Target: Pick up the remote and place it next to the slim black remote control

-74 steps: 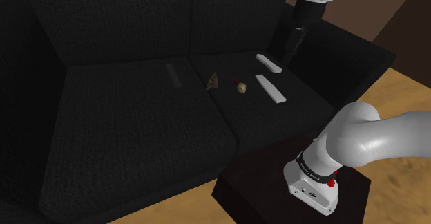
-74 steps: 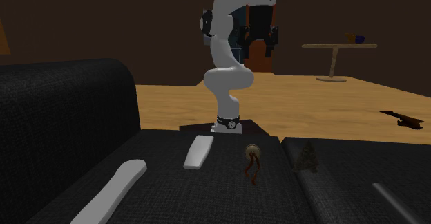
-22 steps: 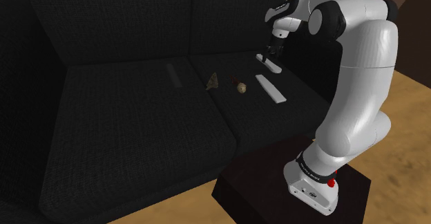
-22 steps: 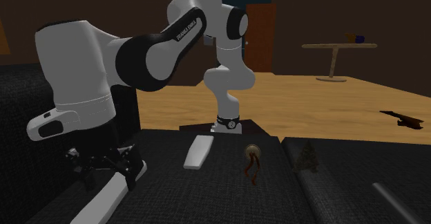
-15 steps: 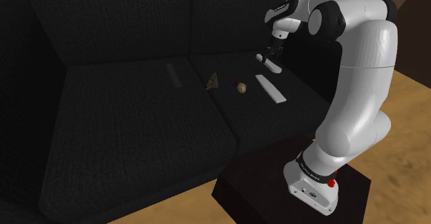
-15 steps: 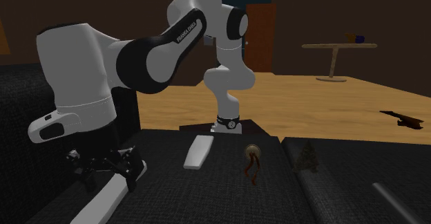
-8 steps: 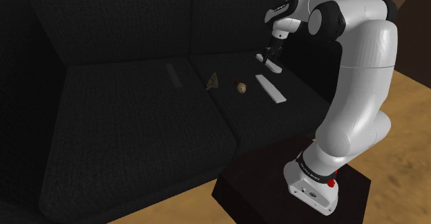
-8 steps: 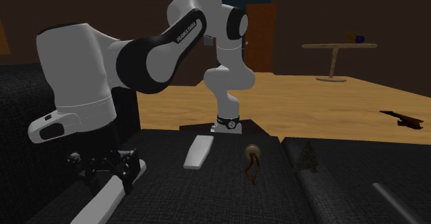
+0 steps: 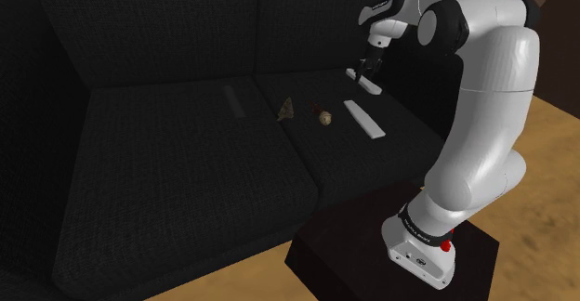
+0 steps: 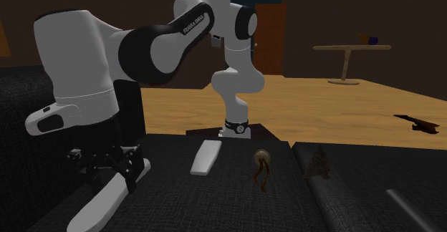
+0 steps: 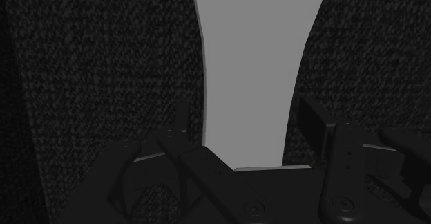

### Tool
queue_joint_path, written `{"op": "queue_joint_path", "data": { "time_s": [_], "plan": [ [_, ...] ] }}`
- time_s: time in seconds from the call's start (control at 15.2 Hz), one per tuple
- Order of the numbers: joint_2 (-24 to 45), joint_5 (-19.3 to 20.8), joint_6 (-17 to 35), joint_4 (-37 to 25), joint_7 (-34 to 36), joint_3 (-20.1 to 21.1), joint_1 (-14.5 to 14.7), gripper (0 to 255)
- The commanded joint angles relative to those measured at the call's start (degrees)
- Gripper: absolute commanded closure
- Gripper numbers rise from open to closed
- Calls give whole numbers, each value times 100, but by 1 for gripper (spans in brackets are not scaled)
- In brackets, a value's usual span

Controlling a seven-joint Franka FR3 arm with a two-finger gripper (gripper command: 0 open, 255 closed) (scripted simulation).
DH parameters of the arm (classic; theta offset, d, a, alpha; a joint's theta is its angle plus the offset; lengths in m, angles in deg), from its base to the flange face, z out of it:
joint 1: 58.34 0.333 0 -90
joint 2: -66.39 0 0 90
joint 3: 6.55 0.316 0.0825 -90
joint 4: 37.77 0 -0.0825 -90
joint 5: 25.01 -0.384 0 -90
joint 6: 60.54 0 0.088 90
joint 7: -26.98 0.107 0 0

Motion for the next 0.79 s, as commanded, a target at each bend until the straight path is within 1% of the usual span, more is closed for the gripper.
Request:
{"op": "queue_joint_path", "data": {
  "time_s": [0.0, 0.73],
  "plan": [
    [-59, 34, -125, -73, 32, -16, 12, 255],
    [-312, 181, -843, -569, 149, -89, 19, 255]
  ]
}}
